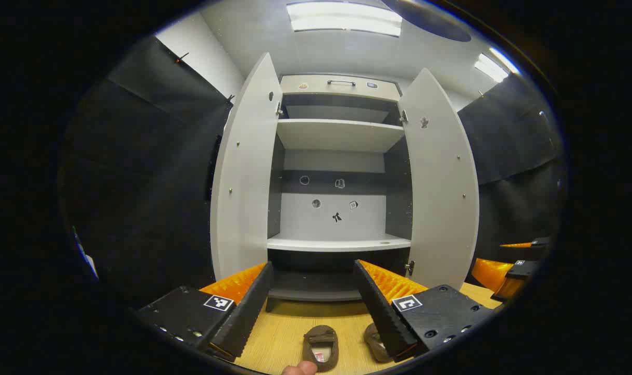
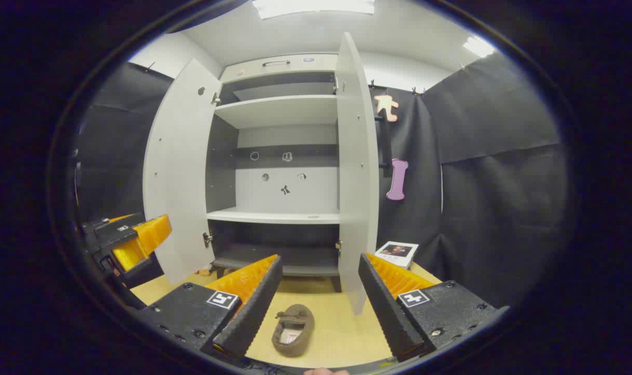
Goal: Grab one shoe with the right hand and put it into the shoe cabinet, grab the other shoe with the left hand and put it into the shoe cabinet; then close the right door with the right hand and the left door with the left hand.
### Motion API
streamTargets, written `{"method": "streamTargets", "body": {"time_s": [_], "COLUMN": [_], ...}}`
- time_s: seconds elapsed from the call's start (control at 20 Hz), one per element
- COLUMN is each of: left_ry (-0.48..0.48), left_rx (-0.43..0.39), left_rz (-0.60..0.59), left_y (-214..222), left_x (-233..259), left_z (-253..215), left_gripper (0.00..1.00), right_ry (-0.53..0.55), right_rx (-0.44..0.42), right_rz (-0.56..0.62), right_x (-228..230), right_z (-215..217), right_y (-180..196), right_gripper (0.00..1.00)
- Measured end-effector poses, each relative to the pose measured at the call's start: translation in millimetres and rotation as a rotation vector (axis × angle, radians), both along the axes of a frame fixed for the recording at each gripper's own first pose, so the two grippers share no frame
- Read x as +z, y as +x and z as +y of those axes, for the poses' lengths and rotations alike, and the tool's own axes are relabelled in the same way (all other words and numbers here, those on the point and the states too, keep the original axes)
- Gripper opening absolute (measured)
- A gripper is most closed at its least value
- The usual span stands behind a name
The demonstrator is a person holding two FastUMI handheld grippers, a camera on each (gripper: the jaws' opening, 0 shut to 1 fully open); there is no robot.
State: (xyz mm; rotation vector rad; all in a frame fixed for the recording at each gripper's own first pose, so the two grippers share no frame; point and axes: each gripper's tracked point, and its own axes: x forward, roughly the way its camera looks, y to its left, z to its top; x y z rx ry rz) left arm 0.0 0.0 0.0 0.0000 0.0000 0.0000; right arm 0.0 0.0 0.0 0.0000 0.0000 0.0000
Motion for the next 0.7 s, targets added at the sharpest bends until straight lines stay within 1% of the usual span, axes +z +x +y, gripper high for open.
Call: {"method": "streamTargets", "body": {"time_s": [0.05, 0.1, 0.15, 0.25, 0.45, 0.55, 0.7], "left_ry": [0.002, -0.003, -0.01, -0.01, 0.016, 0.035, 0.025], "left_rx": [0.01, 0.014, 0.009, 0.023, 0.028, 0.025, 0.019], "left_rz": [0.002, 0.01, 0.014, 0.0, -0.026, -0.017, -0.024], "left_y": [-0.7, -1.1, -1.3, 0.3, 1.3, 3.7, 2.9], "left_x": [-2.1, -5.0, -6.3, -1.4, 7.6, 6.6, 7.3], "left_z": [4.5, 7.0, 8.4, 16.0, 24.9, 28.0, 27.1], "left_gripper": [0.95, 0.95, 0.95, 0.95, 0.95, 0.94, 0.95], "right_ry": [-0.005, -0.018, -0.026, -0.025, -0.025, -0.019, -0.02], "right_rx": [-0.005, -0.015, -0.019, -0.019, -0.007, 0.001, 0.013], "right_rz": [-0.006, 0.004, 0.007, -0.007, -0.002, 0.002, 0.016], "right_x": [2.7, 0.0, -0.4, 4.8, 2.6, 2.4, -0.5], "right_z": [-0.5, -3.8, -4.1, 0.0, 7.5, 9.7, 12.1], "right_y": [0.4, -1.2, -2.3, -1.7, 0.0, 1.6, 5.4], "right_gripper": [0.96, 0.94, 0.96, 0.96, 0.96, 0.96, 0.96]}}
